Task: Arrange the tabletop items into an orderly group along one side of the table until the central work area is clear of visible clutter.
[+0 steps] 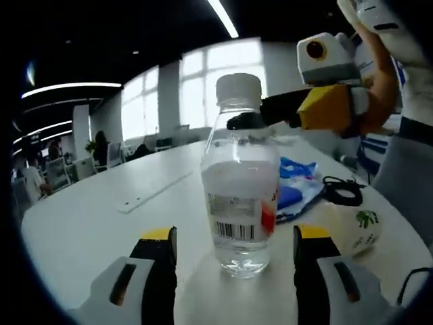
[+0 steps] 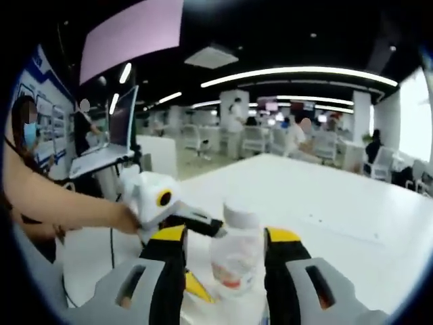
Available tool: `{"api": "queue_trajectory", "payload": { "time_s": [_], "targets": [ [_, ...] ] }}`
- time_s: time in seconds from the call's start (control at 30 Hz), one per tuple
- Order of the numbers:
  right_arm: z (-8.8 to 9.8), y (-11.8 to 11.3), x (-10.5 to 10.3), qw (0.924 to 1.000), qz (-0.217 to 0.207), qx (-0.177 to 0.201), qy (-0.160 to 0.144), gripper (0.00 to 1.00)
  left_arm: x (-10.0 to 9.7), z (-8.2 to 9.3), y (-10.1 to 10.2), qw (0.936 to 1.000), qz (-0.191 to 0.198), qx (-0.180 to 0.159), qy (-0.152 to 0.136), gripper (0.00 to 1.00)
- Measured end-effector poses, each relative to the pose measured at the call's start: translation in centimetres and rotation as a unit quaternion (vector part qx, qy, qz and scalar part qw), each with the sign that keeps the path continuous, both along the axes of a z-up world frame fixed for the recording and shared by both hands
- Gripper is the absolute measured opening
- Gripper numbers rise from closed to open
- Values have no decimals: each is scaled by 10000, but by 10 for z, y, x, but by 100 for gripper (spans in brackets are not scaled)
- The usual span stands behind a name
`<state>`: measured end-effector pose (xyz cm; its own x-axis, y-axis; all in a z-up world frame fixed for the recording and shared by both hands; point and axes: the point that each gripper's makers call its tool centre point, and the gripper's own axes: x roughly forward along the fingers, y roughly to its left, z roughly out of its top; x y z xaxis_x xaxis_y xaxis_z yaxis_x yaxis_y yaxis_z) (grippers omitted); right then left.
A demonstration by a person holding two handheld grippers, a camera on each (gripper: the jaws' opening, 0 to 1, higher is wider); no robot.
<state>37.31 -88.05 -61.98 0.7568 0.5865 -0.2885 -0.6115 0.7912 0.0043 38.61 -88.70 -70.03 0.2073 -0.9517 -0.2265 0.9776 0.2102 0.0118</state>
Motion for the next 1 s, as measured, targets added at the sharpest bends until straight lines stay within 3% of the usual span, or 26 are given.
{"api": "queue_trajectory", "payload": {
  "time_s": [0.2,0.33,0.43,0.6,1.0],
  "targets": [
    [11,-8,-10,9997,-129,192,78,44,-9,6,13,9996,256,37,94,78],
    [21,-7,-23,9996,-133,249,52,46,-6,22,21,9984,562,-43,106,80],
    [28,-13,-32,9981,-279,523,178,50,-3,28,27,9969,759,-14,223,83],
    [35,-28,-47,9967,-452,617,254,52,-11,47,26,9960,870,-81,168,83],
    [44,-50,-75,9953,-551,697,381,55,-23,70,29,9911,1321,-42,144,82]
  ]
}}
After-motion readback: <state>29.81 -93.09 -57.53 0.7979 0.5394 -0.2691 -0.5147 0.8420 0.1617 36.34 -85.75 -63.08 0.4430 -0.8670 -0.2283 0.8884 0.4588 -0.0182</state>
